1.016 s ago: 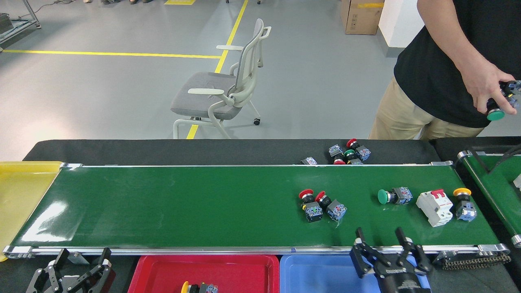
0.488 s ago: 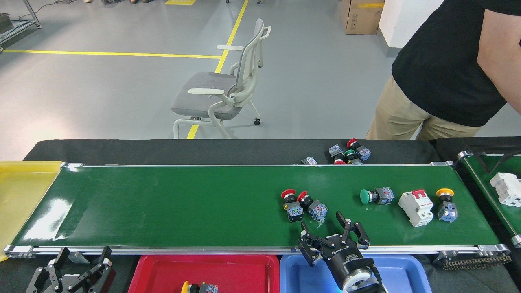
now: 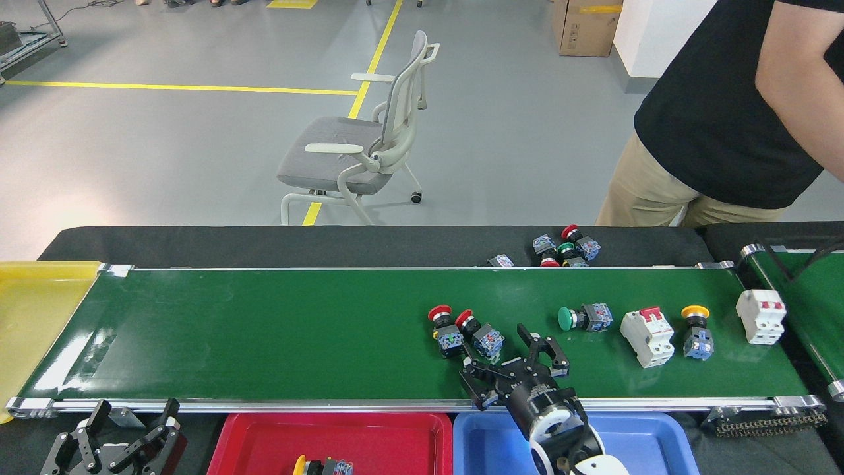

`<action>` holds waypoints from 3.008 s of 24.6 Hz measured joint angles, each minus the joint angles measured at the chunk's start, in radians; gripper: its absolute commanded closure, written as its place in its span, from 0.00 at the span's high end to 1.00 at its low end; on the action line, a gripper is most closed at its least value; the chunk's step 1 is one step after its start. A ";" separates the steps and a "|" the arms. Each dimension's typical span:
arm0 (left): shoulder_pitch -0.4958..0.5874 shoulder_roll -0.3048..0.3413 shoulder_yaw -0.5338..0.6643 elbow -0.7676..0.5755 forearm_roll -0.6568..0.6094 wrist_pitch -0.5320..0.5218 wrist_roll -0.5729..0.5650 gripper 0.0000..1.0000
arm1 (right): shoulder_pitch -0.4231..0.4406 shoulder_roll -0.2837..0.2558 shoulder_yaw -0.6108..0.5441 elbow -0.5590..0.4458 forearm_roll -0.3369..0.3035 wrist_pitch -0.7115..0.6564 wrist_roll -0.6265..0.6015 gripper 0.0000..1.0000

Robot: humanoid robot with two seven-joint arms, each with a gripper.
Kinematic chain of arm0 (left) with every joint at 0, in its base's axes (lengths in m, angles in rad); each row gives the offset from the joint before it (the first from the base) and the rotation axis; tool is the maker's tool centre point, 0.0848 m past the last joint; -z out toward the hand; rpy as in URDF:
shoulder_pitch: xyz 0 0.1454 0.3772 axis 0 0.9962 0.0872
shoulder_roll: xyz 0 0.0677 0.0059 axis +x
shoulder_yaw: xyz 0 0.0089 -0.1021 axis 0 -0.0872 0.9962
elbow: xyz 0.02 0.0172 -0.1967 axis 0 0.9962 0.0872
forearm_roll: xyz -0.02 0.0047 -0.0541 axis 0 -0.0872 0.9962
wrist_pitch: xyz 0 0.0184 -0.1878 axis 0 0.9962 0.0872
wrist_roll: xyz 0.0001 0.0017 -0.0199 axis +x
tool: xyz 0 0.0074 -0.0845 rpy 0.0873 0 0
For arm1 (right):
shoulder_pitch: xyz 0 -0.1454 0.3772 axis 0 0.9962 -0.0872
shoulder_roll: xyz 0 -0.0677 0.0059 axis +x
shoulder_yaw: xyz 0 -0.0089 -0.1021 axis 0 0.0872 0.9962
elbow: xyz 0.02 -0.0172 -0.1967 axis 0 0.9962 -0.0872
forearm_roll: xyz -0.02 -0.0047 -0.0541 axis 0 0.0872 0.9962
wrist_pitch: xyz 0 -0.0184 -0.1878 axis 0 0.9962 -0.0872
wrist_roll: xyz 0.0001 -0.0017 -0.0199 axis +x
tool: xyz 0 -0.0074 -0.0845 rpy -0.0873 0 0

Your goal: Pick switch part from conveyor to tray

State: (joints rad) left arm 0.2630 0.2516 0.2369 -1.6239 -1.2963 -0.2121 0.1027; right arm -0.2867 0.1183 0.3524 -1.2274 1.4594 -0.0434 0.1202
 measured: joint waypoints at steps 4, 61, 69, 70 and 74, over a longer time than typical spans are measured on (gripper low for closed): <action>-0.006 0.000 0.001 0.004 0.000 0.003 0.000 1.00 | -0.063 0.023 0.070 0.083 0.000 0.032 0.000 0.27; -0.578 -0.170 -0.430 0.474 -0.163 0.275 -0.153 0.16 | 0.122 0.015 0.044 -0.140 0.026 0.240 -0.037 0.57; -0.534 -0.160 -0.430 0.410 -0.153 0.233 -0.156 0.02 | 0.094 -0.025 0.083 -0.109 0.022 0.279 -0.016 0.04; -0.503 -0.149 -0.430 0.365 -0.153 0.216 -0.156 0.02 | 0.094 -0.025 0.083 -0.114 0.022 0.280 -0.014 0.04; -0.304 -0.078 -0.428 0.079 -0.159 0.074 -0.170 0.04 | 0.106 -0.053 0.080 -0.205 0.016 0.285 -0.021 0.04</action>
State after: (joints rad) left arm -0.0408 0.1733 -0.1915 -1.5444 -1.4549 -0.1386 -0.0669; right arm -0.1808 0.0653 0.4328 -1.4323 1.4755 0.2420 0.0993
